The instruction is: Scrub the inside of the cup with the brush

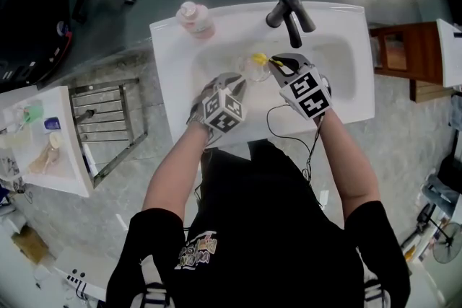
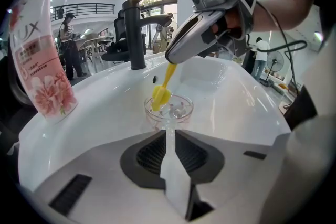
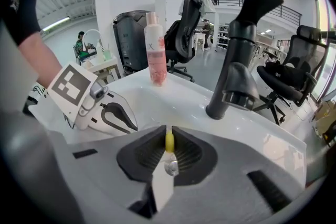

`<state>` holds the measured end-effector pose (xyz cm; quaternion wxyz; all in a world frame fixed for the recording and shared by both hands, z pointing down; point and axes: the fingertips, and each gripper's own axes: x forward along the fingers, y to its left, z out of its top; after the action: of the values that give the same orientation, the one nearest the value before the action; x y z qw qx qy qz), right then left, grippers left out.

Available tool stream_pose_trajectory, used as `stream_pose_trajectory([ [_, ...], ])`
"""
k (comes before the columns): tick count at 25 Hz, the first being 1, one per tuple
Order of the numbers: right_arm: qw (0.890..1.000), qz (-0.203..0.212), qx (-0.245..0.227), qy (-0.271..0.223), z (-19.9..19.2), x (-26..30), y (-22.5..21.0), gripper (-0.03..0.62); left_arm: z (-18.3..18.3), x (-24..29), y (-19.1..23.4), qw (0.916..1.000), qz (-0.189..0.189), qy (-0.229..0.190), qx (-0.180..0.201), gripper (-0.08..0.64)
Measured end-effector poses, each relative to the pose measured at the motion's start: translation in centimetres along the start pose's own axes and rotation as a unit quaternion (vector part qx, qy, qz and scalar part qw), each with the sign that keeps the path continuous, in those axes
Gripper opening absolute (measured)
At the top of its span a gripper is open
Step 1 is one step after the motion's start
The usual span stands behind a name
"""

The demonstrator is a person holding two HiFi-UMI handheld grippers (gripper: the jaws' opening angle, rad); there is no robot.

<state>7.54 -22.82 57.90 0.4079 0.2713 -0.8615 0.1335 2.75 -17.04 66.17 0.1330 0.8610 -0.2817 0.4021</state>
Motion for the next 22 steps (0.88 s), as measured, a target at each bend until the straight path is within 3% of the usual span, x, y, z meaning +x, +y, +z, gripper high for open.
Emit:
stream_pose_trajectory([
  [10,0.999,0.002,-0.022,0.032,-1.5,-1.0,-0.1,0.038,0.3,-0.5,0.2,0.9998,0.008,-0.013,-0.016,0.051],
  [22,0.994,0.032,-0.063,0.081,-3.0,-1.5,1.0,0.037,0.6,-0.7,0.5,0.9993,0.017,-0.023,-0.023,0.052],
])
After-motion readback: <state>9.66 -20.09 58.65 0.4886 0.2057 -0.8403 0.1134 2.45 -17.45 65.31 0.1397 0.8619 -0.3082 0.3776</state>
